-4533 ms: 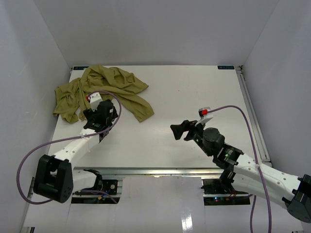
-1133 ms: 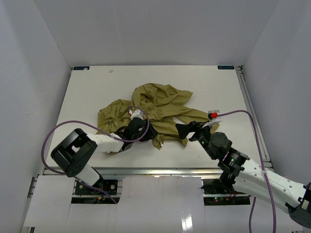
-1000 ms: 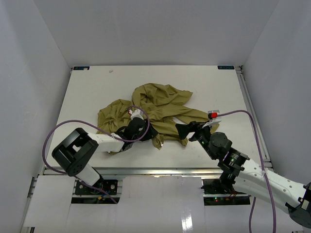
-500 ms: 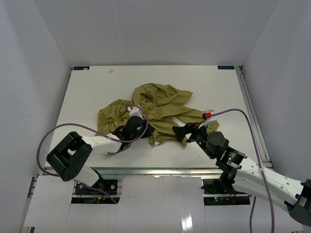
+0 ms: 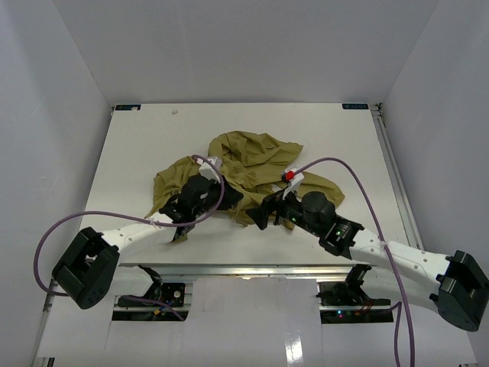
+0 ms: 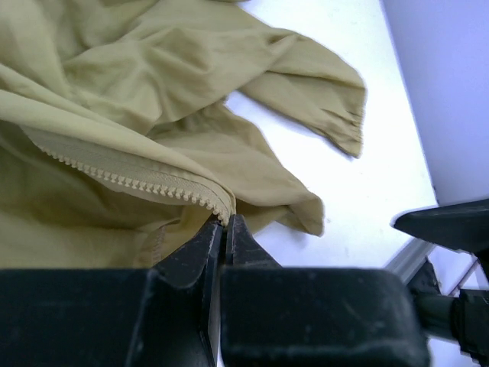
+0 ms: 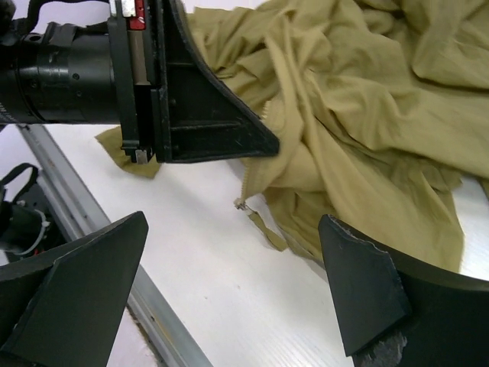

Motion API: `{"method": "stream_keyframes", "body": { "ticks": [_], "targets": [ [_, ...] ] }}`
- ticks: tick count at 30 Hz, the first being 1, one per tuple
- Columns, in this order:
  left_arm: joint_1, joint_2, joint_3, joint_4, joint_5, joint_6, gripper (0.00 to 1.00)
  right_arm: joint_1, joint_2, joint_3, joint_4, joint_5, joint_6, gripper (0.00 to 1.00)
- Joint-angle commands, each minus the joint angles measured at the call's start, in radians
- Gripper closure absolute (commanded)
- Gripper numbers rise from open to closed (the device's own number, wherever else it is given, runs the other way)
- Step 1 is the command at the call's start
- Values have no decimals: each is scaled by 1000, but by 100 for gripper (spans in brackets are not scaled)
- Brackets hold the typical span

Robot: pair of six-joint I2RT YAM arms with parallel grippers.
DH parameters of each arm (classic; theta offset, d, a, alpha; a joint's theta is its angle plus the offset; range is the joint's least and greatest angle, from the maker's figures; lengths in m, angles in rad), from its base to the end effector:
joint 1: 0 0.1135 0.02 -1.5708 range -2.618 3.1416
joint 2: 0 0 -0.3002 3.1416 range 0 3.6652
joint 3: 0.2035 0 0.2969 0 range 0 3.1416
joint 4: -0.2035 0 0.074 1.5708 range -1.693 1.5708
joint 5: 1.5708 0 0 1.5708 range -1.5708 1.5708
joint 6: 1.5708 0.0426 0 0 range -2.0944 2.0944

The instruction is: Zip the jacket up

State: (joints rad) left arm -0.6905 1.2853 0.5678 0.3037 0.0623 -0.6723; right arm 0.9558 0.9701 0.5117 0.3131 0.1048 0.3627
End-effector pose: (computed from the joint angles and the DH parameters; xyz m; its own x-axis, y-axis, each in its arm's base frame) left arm 0.2301 -0.1936 0.2087 -0.6658 -0.2562 -0.7008 0.3387 0.7331 -0.5898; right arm 0.1495 0.2039 0.2694 -0.3451 0.1230 -0.9305 -0.6740 0.6575 0.3369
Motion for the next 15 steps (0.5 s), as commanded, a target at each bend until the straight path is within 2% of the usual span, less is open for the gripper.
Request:
{"method": "stream_keyframes", "body": {
  "ticks": [1, 3, 4, 6, 12, 15],
  "targets": [
    [23, -90, 43, 15, 211, 86, 100, 1, 37, 69, 116, -167, -52, 2],
    [29, -106, 44, 11, 248, 102, 99, 1, 21, 1, 243, -221, -46, 7],
    [31, -127, 43, 12, 271, 114, 99, 1, 4, -91, 341, -250, -36, 12],
    [32, -160, 32, 22, 292, 120, 99, 1, -10, -161, 455, -273, -52, 22],
    [34, -199, -35, 138, 371, 68, 99, 0, -8, -190, 470, -293, -190, 39],
    [34, -190, -52, 215, 426, 46, 99, 0, -5, -191, 469, -298, -218, 41]
  ]
}}
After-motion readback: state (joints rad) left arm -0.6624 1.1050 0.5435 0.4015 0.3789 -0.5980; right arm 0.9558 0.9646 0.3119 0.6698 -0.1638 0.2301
